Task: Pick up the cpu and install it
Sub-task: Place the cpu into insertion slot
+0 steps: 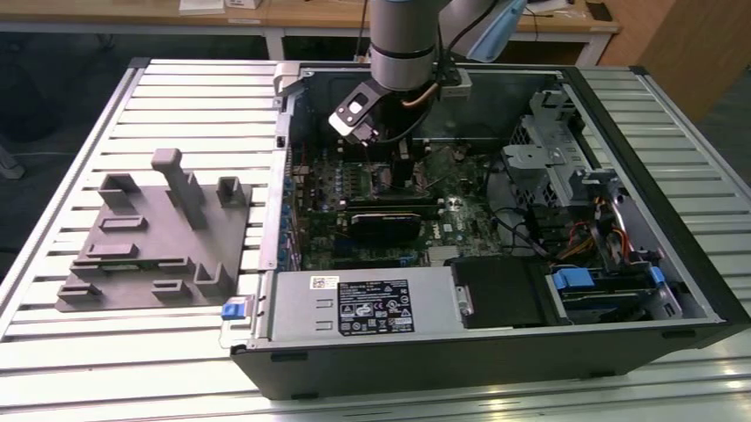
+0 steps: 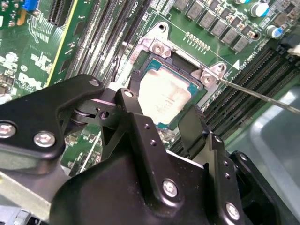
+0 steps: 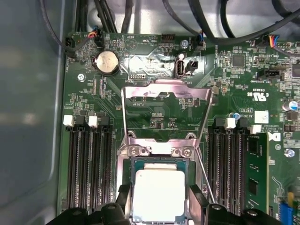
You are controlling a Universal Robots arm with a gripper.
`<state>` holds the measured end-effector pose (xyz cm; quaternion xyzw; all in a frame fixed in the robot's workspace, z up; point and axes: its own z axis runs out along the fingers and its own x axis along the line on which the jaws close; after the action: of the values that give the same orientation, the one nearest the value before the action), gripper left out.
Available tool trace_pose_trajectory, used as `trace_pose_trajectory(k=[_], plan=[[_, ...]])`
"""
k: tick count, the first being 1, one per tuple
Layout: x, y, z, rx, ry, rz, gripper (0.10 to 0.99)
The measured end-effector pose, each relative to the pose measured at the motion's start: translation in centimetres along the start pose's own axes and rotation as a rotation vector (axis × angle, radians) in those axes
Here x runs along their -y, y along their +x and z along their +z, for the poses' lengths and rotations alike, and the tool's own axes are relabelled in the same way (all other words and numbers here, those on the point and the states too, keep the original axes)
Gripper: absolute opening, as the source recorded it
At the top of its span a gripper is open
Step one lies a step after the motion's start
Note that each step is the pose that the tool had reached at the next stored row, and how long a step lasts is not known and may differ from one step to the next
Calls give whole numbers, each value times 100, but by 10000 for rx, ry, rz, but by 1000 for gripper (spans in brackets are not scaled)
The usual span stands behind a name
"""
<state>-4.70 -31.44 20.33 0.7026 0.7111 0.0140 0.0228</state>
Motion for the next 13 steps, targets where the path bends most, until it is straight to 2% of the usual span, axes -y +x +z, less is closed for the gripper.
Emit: trace_pose_trajectory(k=[9,13], plan=[[-8,-2,-153,0,-1,0,604],[-10,-2,-194,1,0,0,604]])
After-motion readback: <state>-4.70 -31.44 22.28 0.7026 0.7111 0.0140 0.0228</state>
